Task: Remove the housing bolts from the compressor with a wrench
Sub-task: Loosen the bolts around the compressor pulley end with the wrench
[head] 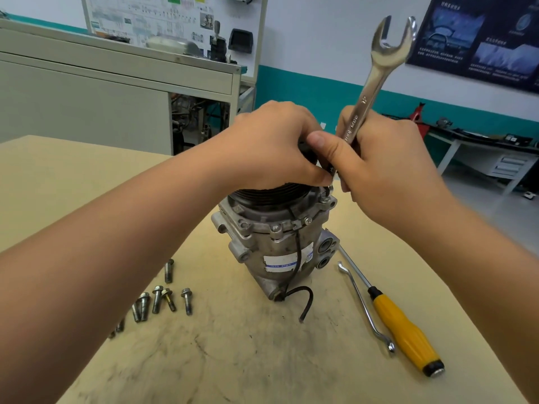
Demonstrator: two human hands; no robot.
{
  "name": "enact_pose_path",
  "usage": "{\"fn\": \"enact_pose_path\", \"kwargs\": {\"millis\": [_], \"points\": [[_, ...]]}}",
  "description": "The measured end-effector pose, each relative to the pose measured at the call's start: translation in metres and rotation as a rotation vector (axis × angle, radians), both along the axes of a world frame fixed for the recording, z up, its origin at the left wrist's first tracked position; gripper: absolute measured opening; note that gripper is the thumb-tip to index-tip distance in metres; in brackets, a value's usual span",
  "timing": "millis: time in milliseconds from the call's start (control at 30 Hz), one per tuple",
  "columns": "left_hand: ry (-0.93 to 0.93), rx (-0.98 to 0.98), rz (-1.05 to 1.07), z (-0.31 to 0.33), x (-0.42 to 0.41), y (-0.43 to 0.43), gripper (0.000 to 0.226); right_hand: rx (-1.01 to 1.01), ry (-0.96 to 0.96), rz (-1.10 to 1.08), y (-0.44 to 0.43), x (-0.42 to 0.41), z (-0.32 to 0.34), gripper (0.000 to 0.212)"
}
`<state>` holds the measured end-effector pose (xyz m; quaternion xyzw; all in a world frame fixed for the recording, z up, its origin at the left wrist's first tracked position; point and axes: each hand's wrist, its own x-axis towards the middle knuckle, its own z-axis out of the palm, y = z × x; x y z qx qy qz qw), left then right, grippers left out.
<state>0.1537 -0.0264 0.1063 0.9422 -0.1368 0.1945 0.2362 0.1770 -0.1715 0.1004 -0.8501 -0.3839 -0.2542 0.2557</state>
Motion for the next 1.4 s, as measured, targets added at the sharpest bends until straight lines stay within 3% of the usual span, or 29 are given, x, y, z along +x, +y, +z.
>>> {"fn": "enact_pose_path", "kwargs": {"millis": [200,533,733,900,967,1033,1133,1267,1400], "points": [[0.032,0.071,-0.014,0.003,0.006,-0.005,0.032,-0.004,0.025,-0.015,-0.003,-0.007,-0.004,0.030],[0.093,0.077,-0.058,0.008,0.009,-0.005,0.007,0.065,0.049,-0.035,-0.005,-0.011,-0.005,0.031],[0.142,0.059,-0.061,0.008,0.010,-0.005,0.009,0.075,0.066,-0.047,-0.006,-0.010,-0.006,0.032],[0.141,0.010,-0.049,0.005,0.013,-0.003,0.021,-0.040,0.136,-0.043,-0.008,-0.009,0.000,0.031],[0.137,-0.010,-0.061,0.003,0.013,-0.002,0.015,-0.084,0.108,-0.056,-0.011,-0.009,0.007,0.036],[0.136,-0.011,-0.067,0.003,0.011,-0.003,0.011,-0.003,0.014,-0.024,-0.016,-0.011,0.018,0.044],[0.127,-0.008,-0.069,0.002,0.010,-0.003,0.023,0.123,-0.039,0.161,-0.021,-0.017,0.036,0.027],[0.117,0.021,-0.081,0.001,0.008,-0.004,0.012,0.226,0.210,0.309,-0.022,-0.017,0.043,0.021],[0.191,0.029,-0.164,0.007,0.004,0.001,0.009,0.294,0.308,0.364,-0.023,-0.014,0.044,0.018]]}}
